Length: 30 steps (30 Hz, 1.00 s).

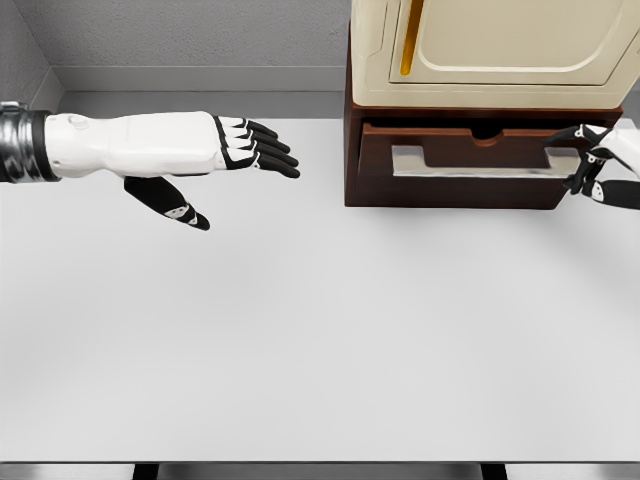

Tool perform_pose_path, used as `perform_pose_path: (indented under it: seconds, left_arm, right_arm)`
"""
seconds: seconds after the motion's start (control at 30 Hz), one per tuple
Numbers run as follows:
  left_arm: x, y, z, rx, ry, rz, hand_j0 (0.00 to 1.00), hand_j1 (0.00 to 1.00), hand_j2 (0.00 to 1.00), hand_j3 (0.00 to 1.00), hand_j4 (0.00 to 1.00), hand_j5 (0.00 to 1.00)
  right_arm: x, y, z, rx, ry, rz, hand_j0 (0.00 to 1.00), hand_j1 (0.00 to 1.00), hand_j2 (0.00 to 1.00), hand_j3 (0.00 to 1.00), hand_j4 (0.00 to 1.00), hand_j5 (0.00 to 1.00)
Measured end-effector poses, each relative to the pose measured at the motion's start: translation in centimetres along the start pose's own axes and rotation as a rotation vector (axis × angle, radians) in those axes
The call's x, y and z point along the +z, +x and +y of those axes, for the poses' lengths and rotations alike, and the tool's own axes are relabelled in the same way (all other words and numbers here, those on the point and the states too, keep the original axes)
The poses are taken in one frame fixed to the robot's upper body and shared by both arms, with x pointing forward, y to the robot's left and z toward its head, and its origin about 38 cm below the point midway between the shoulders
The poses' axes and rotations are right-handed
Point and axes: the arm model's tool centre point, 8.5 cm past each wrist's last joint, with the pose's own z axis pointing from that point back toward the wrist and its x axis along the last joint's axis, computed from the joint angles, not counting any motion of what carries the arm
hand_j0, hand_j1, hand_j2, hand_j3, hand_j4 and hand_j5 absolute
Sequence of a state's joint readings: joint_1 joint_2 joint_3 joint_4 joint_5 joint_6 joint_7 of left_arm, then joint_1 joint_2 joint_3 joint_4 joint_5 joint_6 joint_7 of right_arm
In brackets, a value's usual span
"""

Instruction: Put the switch into the drawer with left arm, and close the drawer with right arm

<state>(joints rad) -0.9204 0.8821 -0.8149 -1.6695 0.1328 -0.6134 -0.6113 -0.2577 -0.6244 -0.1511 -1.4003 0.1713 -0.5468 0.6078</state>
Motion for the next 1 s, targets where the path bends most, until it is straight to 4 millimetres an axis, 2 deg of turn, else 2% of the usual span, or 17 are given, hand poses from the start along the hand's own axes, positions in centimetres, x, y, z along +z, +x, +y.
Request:
perform_pose_path:
  seconds: [0.3, 0.7, 0.93, 1.0]
  left_arm:
    - [0.0, 0.0, 0.1, -0.001, 0.000, 0.000, 1.00, 1.00, 1.00, 1.00, 1.00, 1.00]
    - [-0.2, -0.1, -0.2, 0.004, -0.002, -0.004, 1.00, 1.00, 1.00, 1.00, 1.00, 1.00]
    - [-0.4, -0.2, -0.3, 0.007, -0.005, -0.007, 1.00, 1.00, 1.00, 1.00, 1.00, 1.00]
    - [-0.3, -0.1, -0.2, 0.005, -0.003, -0.005, 1.00, 1.00, 1.00, 1.00, 1.00, 1.00]
  right_arm:
    - [0.6, -1.0, 0.2, 0.026, 0.012, 0.031, 0.74, 0.74, 0.74, 0.74, 0.74, 0.74]
    - [1.1, -2.8, 1.1, -0.037, -0.033, -0.042, 0.77, 0.77, 0.77, 0.77, 0.77, 0.77]
    - [2.6, -4.0, 1.9, -0.039, -0.036, -0.065, 0.79, 0.79, 0.79, 0.79, 0.79, 0.79]
    - [4.2, -5.8, 1.9, -0.051, -0.008, 0.046, 0.79, 0.79, 0.79, 0.79, 0.79, 0.79]
